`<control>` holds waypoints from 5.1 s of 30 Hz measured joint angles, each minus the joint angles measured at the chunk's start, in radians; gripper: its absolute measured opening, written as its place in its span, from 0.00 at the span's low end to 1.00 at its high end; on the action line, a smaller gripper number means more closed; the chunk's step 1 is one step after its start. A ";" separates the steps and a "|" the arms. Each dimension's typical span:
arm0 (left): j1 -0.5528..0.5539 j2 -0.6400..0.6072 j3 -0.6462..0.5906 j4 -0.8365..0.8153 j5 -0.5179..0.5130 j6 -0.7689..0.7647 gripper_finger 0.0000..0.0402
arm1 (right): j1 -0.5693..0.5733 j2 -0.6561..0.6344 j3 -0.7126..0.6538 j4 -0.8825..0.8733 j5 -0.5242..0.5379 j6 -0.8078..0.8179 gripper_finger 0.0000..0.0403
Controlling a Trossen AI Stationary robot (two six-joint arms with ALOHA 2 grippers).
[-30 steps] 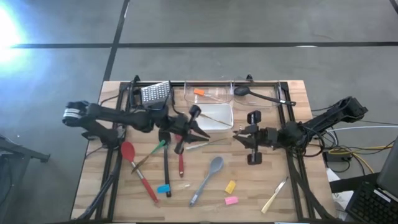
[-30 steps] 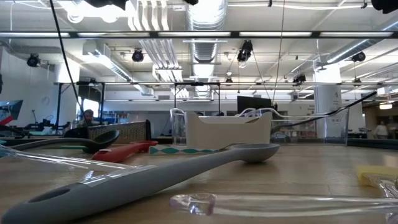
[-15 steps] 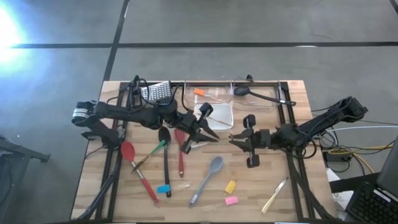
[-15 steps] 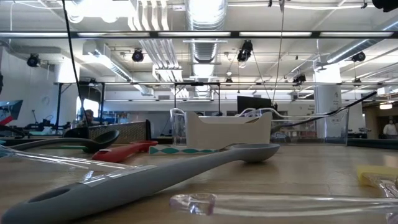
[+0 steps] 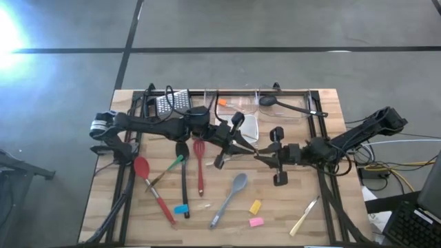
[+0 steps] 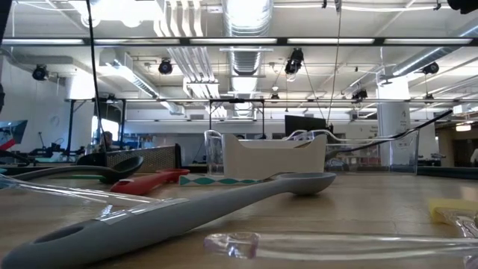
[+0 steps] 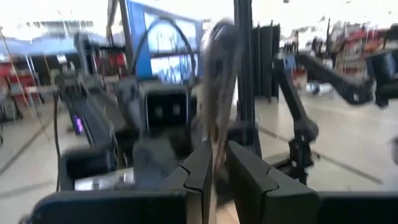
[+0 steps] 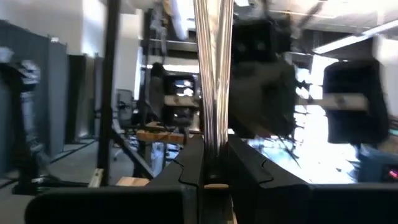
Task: Pick & Place Kitchen Items
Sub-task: Put the silver table knife into the white bin
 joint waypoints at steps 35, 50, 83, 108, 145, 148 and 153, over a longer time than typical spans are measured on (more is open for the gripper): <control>-0.017 0.072 0.007 0.050 -0.137 0.033 0.48 | -0.023 -0.054 0.050 0.100 -0.162 -0.094 0.09; -0.023 0.070 0.015 0.041 -0.139 0.009 0.47 | -0.075 0.024 0.195 -0.107 -0.119 -0.085 0.09; -0.023 0.066 0.015 0.019 -0.133 -0.006 0.01 | -0.058 -0.092 0.180 -0.261 -0.126 -0.027 0.37; 0.269 -0.094 0.055 -0.723 -0.212 0.127 0.00 | -0.033 -0.413 0.171 -1.150 -0.120 0.419 0.33; 0.324 0.321 0.029 -0.463 0.149 0.380 0.00 | -0.032 -0.609 0.157 -1.357 -0.099 0.495 0.21; 0.344 0.319 -0.021 -0.388 0.151 0.371 0.00 | -0.033 -0.609 0.149 -1.357 -0.098 0.495 0.22; 0.376 0.318 -0.085 -0.249 0.224 0.318 0.00 | -0.033 -0.609 0.146 -1.353 -0.098 0.494 0.22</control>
